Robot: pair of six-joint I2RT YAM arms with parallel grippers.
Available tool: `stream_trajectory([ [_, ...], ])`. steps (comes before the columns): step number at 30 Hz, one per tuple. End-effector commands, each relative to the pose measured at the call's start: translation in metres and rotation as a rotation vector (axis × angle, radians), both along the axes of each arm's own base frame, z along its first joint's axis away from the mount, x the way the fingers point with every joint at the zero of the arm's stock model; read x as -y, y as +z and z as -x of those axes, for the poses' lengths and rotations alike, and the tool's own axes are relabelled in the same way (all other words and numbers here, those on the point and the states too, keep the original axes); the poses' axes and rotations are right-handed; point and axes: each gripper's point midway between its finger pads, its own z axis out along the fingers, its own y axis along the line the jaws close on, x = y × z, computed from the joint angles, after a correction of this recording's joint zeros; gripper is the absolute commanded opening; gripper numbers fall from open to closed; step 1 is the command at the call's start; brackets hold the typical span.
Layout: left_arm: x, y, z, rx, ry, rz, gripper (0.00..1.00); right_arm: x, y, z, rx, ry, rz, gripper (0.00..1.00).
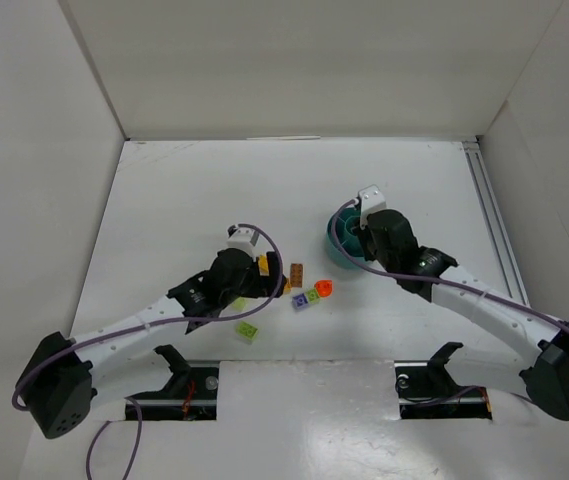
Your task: Sort the legos into containers by color
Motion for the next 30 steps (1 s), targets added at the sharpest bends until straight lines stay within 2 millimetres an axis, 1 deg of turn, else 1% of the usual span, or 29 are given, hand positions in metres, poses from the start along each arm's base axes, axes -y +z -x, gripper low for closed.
stream_trajectory([
  [1,0.020,0.016,-0.005,0.031,-0.074,0.030,1.00,-0.010,0.009,-0.009,0.017,0.054,-0.035,0.18],
  [2,0.022,0.011,-0.007,0.017,-0.074,0.016,1.00,-0.013,0.007,-0.010,0.012,0.062,-0.037,0.18],
  [4,0.026,0.008,-0.006,-0.001,-0.092,0.015,1.00,-0.015,0.003,-0.010,0.001,0.070,-0.035,0.20],
  [5,0.029,0.006,-0.005,-0.008,-0.101,0.009,1.00,-0.016,0.005,-0.011,0.009,0.070,-0.040,0.23],
  [6,0.030,0.006,-0.004,-0.007,-0.114,0.006,1.00,-0.013,0.002,-0.013,0.002,0.061,-0.035,0.23],
  [8,0.031,0.003,-0.003,-0.019,-0.123,0.003,1.00,-0.015,-0.001,-0.013,-0.009,0.069,-0.033,0.26],
  [9,0.032,0.001,-0.004,-0.020,-0.123,0.002,1.00,-0.015,-0.001,-0.013,-0.009,0.069,-0.033,0.31],
  [11,0.032,0.001,-0.004,-0.020,-0.123,0.002,1.00,-0.015,-0.001,-0.013,-0.009,0.069,-0.033,0.36],
  [12,0.032,0.001,-0.004,-0.020,-0.123,0.002,1.00,-0.016,0.003,-0.014,-0.001,0.069,-0.039,0.45],
  [15,0.034,0.001,-0.001,-0.020,-0.132,0.002,1.00,-0.016,0.003,-0.014,-0.001,0.069,-0.039,0.53],
  [16,0.035,0.004,-0.001,-0.014,-0.132,0.008,1.00,-0.016,0.003,-0.014,-0.001,0.069,-0.039,0.59],
  [19,0.034,0.004,-0.001,-0.005,-0.125,0.000,1.00,-0.015,0.001,-0.013,-0.011,0.064,-0.042,0.65],
  [20,0.039,0.008,0.001,0.006,-0.145,0.000,1.00,-0.014,0.009,-0.012,0.007,0.064,-0.056,0.66],
  [21,0.043,0.004,0.005,0.003,-0.160,-0.012,1.00,-0.014,0.013,-0.011,0.018,0.064,-0.064,0.68],
  [22,0.046,0.004,0.009,0.009,-0.181,-0.020,1.00,-0.010,0.015,-0.008,0.016,0.056,-0.057,0.69],
  [23,0.050,0.002,0.012,0.010,-0.207,-0.038,1.00,-0.006,0.024,-0.005,0.039,0.049,-0.067,0.73],
  [25,0.063,0.003,0.019,0.010,-0.247,-0.039,1.00,0.004,0.020,0.003,0.025,0.036,-0.049,0.76],
  [26,0.066,-0.002,0.021,-0.006,-0.242,-0.060,1.00,0.013,0.024,0.008,0.036,0.012,-0.059,0.79],
  [27,0.066,-0.007,0.021,-0.026,-0.233,-0.064,1.00,0.016,0.023,0.012,0.035,0.012,-0.058,0.79],
  [28,0.072,-0.007,0.023,-0.021,-0.233,-0.070,0.97,0.021,0.023,0.015,0.039,0.002,-0.053,0.80],
  [29,0.071,-0.015,0.025,-0.030,-0.232,-0.101,0.95,0.028,0.021,0.018,0.035,-0.009,-0.050,0.80],
  [30,0.075,-0.022,0.027,-0.039,-0.224,-0.125,0.92,0.034,0.028,0.021,0.061,-0.020,-0.069,0.80],
])
